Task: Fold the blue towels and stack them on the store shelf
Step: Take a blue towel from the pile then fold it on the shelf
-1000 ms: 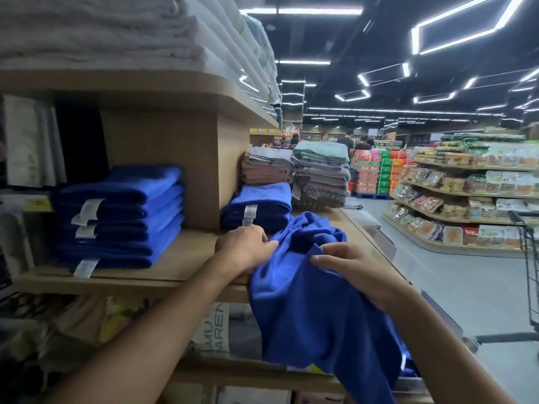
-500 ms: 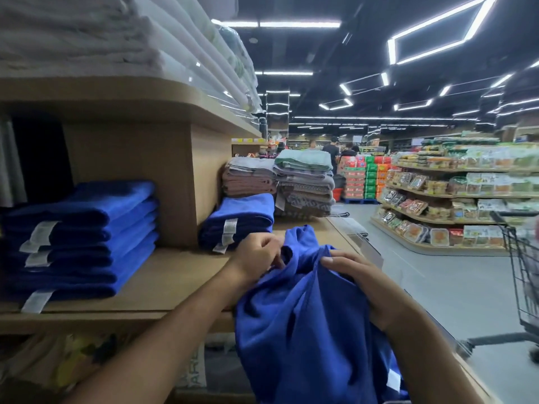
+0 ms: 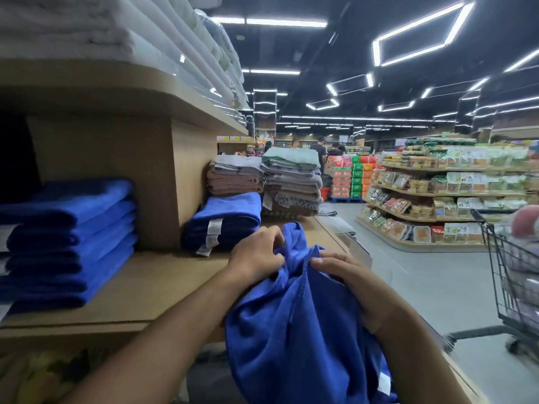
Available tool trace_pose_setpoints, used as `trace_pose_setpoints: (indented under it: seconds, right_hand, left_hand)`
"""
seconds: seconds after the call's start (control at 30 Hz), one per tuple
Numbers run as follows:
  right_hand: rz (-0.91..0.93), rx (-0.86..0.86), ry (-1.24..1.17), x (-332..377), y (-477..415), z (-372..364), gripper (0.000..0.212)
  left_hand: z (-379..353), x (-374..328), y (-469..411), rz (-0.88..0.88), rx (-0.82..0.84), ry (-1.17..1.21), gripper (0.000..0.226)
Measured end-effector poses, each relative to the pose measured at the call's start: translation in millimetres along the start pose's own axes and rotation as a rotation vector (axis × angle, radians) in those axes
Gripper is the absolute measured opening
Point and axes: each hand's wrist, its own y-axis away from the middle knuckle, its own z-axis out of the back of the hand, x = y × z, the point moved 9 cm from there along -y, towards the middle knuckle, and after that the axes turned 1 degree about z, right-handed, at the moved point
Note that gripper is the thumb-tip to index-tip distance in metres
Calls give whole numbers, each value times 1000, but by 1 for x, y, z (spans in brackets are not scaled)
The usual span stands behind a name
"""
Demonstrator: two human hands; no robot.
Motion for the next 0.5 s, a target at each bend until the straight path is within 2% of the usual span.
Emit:
trace_pose_setpoints:
  seconds: [0.07, 0.13, 0.2, 0.27, 0.4, 0.5]
  right_hand:
    - [12, 22, -11, 0, 1, -1, 33]
    - [21, 31, -18, 2, 2, -3, 30]
    - [28, 52, -13, 4, 3, -5, 27]
    - [37, 55, -21, 4, 3, -5, 34]
    - [60, 26, -7, 4, 2, -3, 45]
    - [61, 16, -17, 5, 3, -3, 44]
  left_hand:
    - [-1, -10, 0, -118, 17, 79, 27]
    - [-2, -5, -2, -47, 48, 276, 20]
    - [0, 4, -5, 62, -2, 536, 13]
    - [1, 15, -8, 122, -77, 699, 10]
    - [0, 38, -12, 230, -141, 617, 20]
    - [-11, 40, -13, 246, -56, 481, 29]
